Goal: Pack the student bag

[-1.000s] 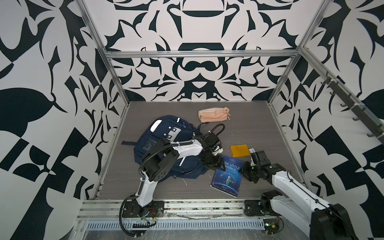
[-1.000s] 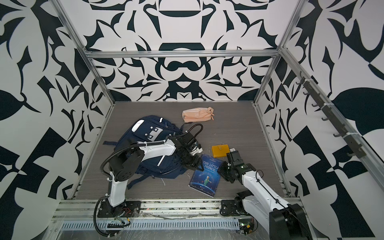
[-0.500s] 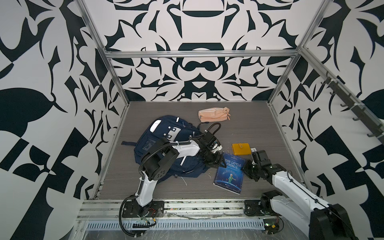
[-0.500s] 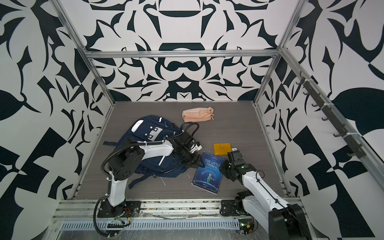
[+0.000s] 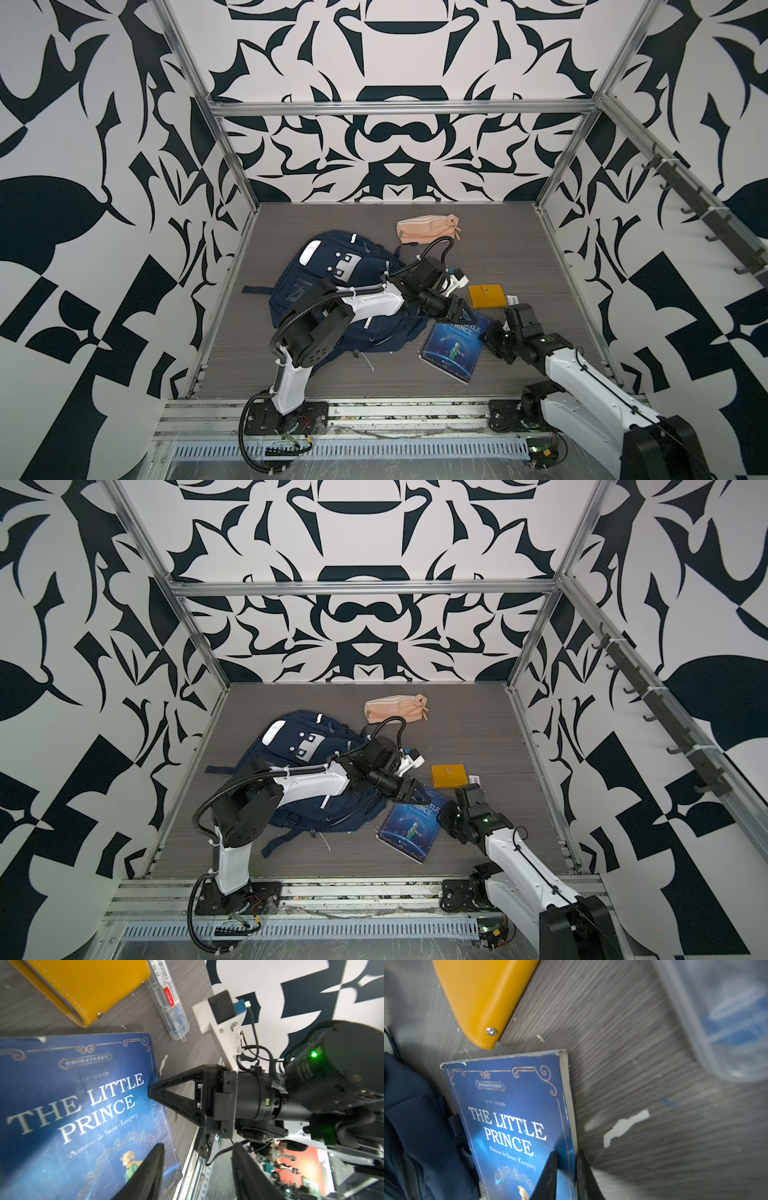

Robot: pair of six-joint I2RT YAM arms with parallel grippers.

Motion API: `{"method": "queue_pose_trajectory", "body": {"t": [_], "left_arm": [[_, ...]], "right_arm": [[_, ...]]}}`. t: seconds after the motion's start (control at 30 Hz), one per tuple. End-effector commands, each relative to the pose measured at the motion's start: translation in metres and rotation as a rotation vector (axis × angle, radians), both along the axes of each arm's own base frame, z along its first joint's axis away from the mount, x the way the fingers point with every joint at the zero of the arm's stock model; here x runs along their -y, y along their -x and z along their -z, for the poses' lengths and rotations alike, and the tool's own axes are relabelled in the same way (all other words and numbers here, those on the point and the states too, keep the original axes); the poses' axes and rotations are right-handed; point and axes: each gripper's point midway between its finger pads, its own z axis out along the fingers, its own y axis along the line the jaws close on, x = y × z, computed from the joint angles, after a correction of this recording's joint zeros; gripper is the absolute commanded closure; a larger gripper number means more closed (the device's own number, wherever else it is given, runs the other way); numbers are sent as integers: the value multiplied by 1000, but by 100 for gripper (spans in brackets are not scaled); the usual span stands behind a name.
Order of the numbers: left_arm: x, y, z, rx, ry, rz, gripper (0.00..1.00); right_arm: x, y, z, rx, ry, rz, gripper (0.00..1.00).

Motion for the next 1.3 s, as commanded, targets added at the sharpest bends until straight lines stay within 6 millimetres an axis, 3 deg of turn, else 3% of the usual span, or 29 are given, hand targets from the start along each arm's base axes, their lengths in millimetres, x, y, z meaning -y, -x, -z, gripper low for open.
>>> {"method": "queue_pose_trajectory", "body": {"t": [0.0, 0.1, 0.2, 0.3, 0.5, 0.83, 1.07, 1.17, 1.27], "left_arm": [[-32, -25, 8, 148, -221, -92, 45], [-60, -35, 31, 124, -337, -140, 45], [-73, -37, 47, 71, -379, -155, 45], [-77, -34, 63, 45, -438, -131, 45], [-83, -36, 89, 24, -530, -131, 46], [-89, -35, 123, 84, -667, -78, 45], [-81, -17, 141, 52, -657, -4, 42], [-66, -2, 138, 4, -558, 48, 42], [-44, 15, 123, -38, -423, 115, 42]], "right_arm": [[2, 38, 24, -154, 2, -6, 82], [1, 37, 23, -146, -6, -5, 78], [1, 37, 22, -146, -4, -8, 74], [3, 39, 23, -152, 1, -8, 74], [12, 44, 21, -147, 40, 22, 83], [12, 44, 24, -159, 49, 14, 86], [10, 43, 25, -162, 37, 7, 86], [8, 42, 27, -163, 29, 5, 86], [5, 40, 30, -167, 11, 10, 86]]}}
